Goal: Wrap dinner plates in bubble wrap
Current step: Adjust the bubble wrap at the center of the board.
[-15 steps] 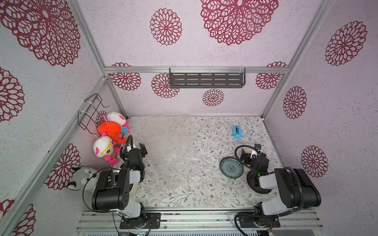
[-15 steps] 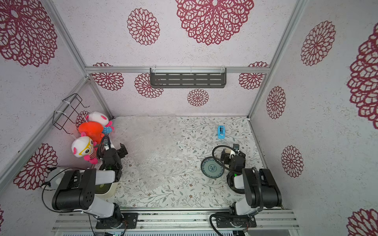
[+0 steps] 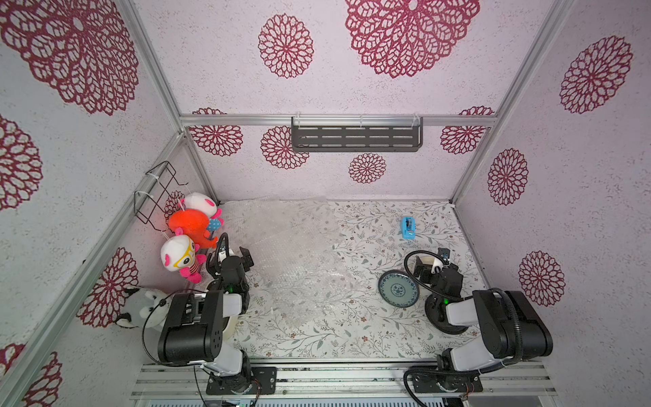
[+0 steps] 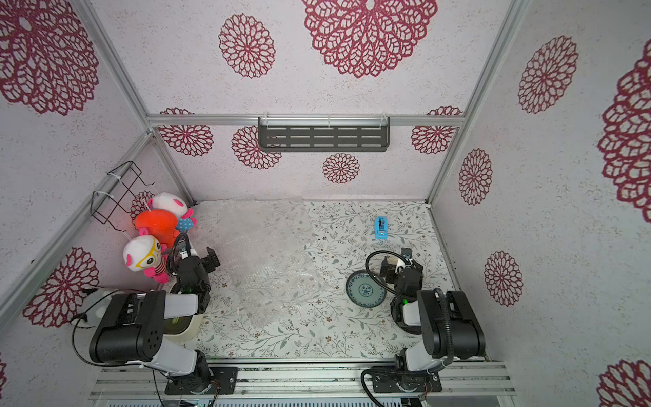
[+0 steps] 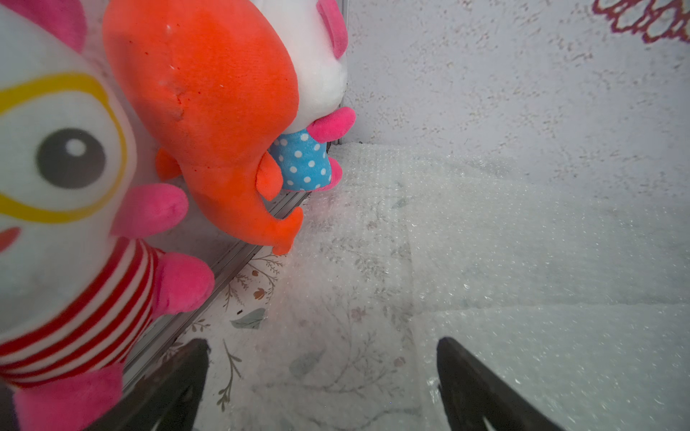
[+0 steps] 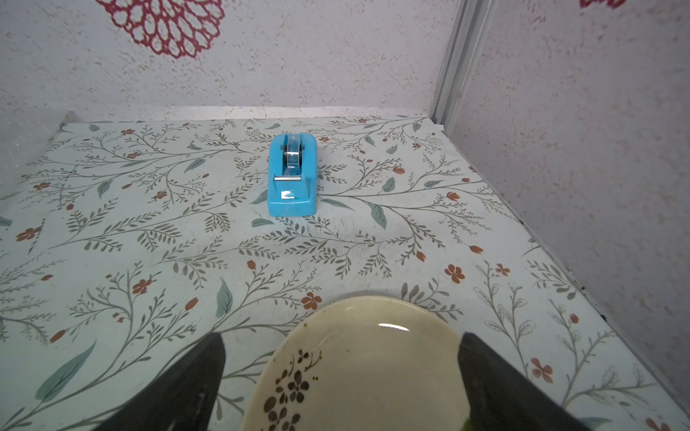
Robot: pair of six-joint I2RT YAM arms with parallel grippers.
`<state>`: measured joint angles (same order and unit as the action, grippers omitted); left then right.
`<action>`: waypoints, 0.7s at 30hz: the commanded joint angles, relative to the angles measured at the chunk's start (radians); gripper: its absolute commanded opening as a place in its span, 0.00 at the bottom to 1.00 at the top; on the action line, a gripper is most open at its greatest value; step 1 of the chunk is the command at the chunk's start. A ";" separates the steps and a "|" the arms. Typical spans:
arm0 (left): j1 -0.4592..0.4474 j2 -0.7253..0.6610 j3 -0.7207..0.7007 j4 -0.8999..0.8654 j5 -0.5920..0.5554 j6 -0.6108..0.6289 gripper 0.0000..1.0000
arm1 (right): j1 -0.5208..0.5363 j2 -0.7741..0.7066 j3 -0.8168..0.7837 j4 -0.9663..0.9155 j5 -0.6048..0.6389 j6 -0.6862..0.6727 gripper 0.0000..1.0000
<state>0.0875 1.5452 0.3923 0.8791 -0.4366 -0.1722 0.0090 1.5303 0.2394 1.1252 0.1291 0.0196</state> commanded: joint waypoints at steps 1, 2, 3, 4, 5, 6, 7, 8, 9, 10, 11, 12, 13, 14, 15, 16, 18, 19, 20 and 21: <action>-0.002 0.010 0.015 0.031 -0.010 -0.007 0.98 | -0.003 0.003 0.028 0.041 0.006 0.001 0.99; -0.002 0.009 0.015 0.029 -0.008 -0.007 0.98 | -0.003 0.003 0.028 0.041 0.006 0.001 0.99; -0.002 0.009 0.015 0.029 -0.010 -0.008 0.98 | -0.003 0.002 0.028 0.041 0.006 0.001 0.99; -0.002 0.009 0.015 0.029 -0.010 -0.008 0.98 | -0.003 0.002 0.028 0.041 0.006 0.001 0.99; -0.003 0.009 0.015 0.030 -0.008 -0.007 0.98 | -0.003 0.003 0.028 0.039 0.006 0.001 0.99; -0.002 0.007 0.015 0.030 -0.010 -0.007 0.98 | -0.003 0.002 0.028 0.039 0.006 0.002 0.99; -0.002 0.008 0.014 0.031 -0.009 -0.007 0.98 | -0.003 0.002 0.028 0.040 0.006 0.000 0.99; -0.002 0.006 0.011 0.034 -0.010 -0.007 0.98 | -0.003 0.001 0.026 0.041 0.005 0.001 0.99; -0.002 0.003 0.006 0.049 -0.001 -0.004 0.98 | -0.003 -0.001 0.025 0.044 0.004 0.002 0.99; -0.002 -0.010 0.003 0.049 0.006 0.003 0.98 | -0.003 -0.002 0.022 0.050 0.004 0.002 0.99; -0.002 -0.045 0.009 0.003 0.025 0.007 0.98 | -0.003 -0.016 0.022 0.042 0.012 0.006 0.99; -0.003 -0.101 0.032 -0.082 0.032 0.009 0.98 | -0.003 -0.046 0.025 0.014 0.022 0.009 0.99; -0.004 -0.146 0.058 -0.175 0.024 0.007 0.98 | -0.003 -0.081 0.032 -0.030 0.034 0.012 0.99; -0.005 -0.205 0.097 -0.285 0.006 -0.008 0.98 | -0.003 -0.129 0.046 -0.100 0.052 0.024 0.99; -0.009 -0.264 0.140 -0.402 -0.016 -0.046 0.98 | -0.003 -0.182 0.066 -0.193 0.072 0.048 0.99; -0.016 -0.304 0.182 -0.504 -0.042 -0.086 0.98 | -0.003 -0.228 0.085 -0.279 0.089 0.084 0.99; -0.064 -0.377 0.276 -0.735 -0.128 -0.219 0.98 | -0.003 -0.320 0.135 -0.479 0.111 0.191 0.99; -0.100 -0.392 0.314 -0.840 -0.180 -0.288 0.98 | -0.001 -0.357 0.150 -0.553 0.099 0.224 0.99; -0.154 -0.400 0.351 -0.957 -0.233 -0.373 0.98 | -0.001 -0.400 0.163 -0.630 0.091 0.299 0.99; -0.213 -0.403 0.392 -1.087 -0.262 -0.481 0.98 | -0.001 -0.441 0.171 -0.697 0.078 0.389 0.99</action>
<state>-0.0177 1.1591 0.7216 0.2451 -0.5636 -0.3824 0.0090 1.1824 0.3668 0.6899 0.1890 0.1860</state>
